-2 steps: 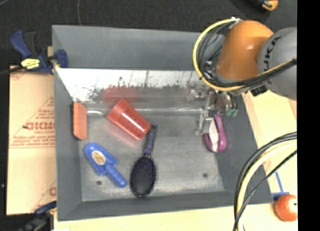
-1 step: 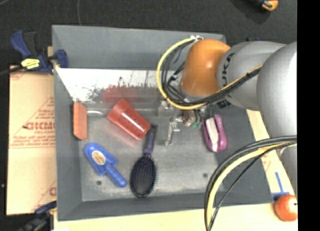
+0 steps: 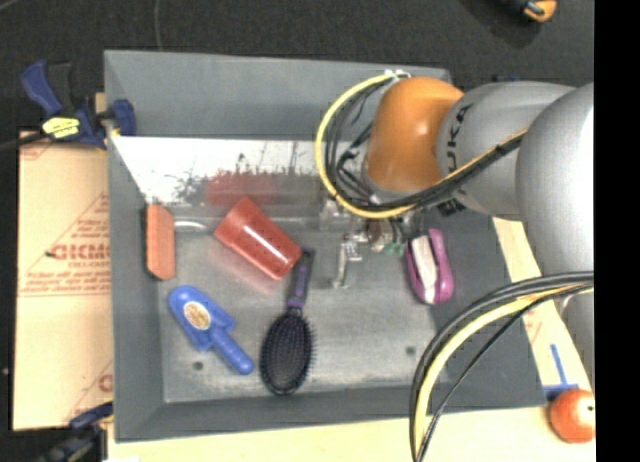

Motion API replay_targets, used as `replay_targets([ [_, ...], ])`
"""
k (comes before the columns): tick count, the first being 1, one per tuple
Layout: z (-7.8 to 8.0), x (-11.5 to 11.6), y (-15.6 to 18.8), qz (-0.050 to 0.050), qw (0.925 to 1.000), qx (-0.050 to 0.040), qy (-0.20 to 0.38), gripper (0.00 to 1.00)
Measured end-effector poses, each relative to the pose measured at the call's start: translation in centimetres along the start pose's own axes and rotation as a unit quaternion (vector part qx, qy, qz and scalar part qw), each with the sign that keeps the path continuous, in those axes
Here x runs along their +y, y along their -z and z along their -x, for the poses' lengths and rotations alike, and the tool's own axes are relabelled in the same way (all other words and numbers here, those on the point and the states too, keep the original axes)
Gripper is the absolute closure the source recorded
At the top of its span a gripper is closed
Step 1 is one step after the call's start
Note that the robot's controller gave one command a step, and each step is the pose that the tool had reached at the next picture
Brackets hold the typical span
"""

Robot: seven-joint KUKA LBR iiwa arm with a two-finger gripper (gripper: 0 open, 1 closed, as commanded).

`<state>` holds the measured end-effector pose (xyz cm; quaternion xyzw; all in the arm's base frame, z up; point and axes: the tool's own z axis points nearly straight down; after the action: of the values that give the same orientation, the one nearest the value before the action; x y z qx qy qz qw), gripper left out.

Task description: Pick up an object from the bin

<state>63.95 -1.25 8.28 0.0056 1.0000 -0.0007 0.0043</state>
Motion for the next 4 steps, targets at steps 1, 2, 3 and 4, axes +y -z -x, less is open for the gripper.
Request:
replay_targets([
  [1,-2.1,2.4,-1.2,0.001,0.9999,-0.0006,-0.015,0.00],
  [2,-2.2,4.0,-1.1,-0.001,1.0000,-0.0011,-0.005,0.00],
  [3,-3.5,3.7,-1.1,-0.001,0.9976,-0.0022,0.070,0.00],
  [4,-5.8,6.5,-1.1,-0.001,0.9575,-0.0022,0.288,0.00],
])
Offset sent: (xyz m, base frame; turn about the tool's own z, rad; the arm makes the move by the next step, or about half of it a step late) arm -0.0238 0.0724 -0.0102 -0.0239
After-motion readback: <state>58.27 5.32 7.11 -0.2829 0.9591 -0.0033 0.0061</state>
